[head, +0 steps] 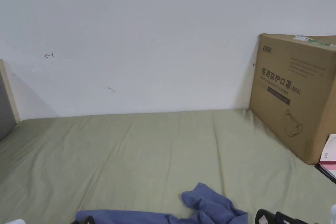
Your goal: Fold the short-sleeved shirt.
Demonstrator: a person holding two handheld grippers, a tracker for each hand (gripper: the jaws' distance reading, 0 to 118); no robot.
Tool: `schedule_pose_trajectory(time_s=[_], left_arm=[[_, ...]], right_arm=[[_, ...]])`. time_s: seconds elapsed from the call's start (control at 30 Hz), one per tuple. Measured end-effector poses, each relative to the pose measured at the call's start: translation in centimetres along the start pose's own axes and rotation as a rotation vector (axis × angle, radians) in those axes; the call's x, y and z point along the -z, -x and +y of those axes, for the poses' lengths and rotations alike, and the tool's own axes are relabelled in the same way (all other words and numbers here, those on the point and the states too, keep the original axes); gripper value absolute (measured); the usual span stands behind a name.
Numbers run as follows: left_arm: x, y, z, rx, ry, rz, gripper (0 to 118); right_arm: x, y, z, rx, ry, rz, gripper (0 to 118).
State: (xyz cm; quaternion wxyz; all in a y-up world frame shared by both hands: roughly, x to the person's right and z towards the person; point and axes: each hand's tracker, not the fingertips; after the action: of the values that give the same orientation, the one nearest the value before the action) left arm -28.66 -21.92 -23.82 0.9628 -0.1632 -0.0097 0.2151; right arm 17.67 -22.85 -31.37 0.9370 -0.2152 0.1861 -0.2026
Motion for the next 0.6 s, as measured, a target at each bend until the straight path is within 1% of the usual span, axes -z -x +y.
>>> schedule_pose_trajectory(time_s=[0.03, 0.07, 0.1, 0.13, 0.17, 0.2, 0.27, 0.37, 0.4, 0.43, 0.47, 0.5, 0.53, 0.6], left_arm=[[0.6, 0.2, 0.2, 0.0, 0.011, -0.001, 5], [1.3, 0.3, 0.5, 0.003, 0.017, 0.002, 0], [1.7, 0.5, 0.7, 0.011, 0.018, 0.011, 0], [2.5, 1.0, 1.3, 0.007, 0.031, 0.007, 0], [3.9, 1.8, 2.0, 0.004, 0.068, -0.01, 0], [5.0, 2.3, 2.7, 0.006, 0.088, 0.007, 0], [9.8, 4.7, 4.9, 0.01, 0.284, 0.082, 0], [18.5, 9.5, 6.3, 0.0, 0.621, 0.122, 0], [20.6, 10.7, 6.3, 0.009, 0.675, 0.138, 4], [23.2, 12.1, 6.0, 0.036, 0.717, 0.182, 33], [25.2, 13.2, 5.9, 0.047, 0.738, 0.209, 78], [26.7, 14.0, 5.8, 0.055, 0.75, 0.225, 112], [28.4, 14.9, 5.5, 0.043, 0.753, 0.244, 117], [30.4, 16.1, 4.6, 0.043, 0.724, 0.264, 118]], right_arm=[[0.4, 0.7, 0.3, -0.027, 0.0, 0.021, 6], [1.3, 1.4, 0.4, -0.039, 0.008, 0.004, 0], [1.6, 1.7, 0.4, -0.028, -0.009, -0.029, 0], [2.3, 1.6, 0.6, -0.011, 0.003, 0.018, 0], [3.1, 1.4, 0.8, 0.035, 0.027, 0.107, 0], [3.7, 1.4, 0.9, 0.052, 0.029, 0.125, 0], [4.8, 1.7, 0.9, 0.049, 0.021, 0.105, 0], [6.7, 1.5, 1.0, 0.032, 0.063, 0.109, 0], [7.2, 1.5, 1.0, 0.021, 0.076, 0.102, 0], [7.8, 1.3, 0.9, 0.011, 0.097, 0.092, 0], [8.3, 1.0, 0.8, 0.012, 0.108, 0.09, 0], [8.7, 0.7, 0.7, 0.015, 0.119, 0.088, 0], [9.1, 0.4, 0.6, 0.023, 0.132, 0.08, 0], [9.6, -0.4, 0.3, 0.038, 0.154, 0.059, 0]])
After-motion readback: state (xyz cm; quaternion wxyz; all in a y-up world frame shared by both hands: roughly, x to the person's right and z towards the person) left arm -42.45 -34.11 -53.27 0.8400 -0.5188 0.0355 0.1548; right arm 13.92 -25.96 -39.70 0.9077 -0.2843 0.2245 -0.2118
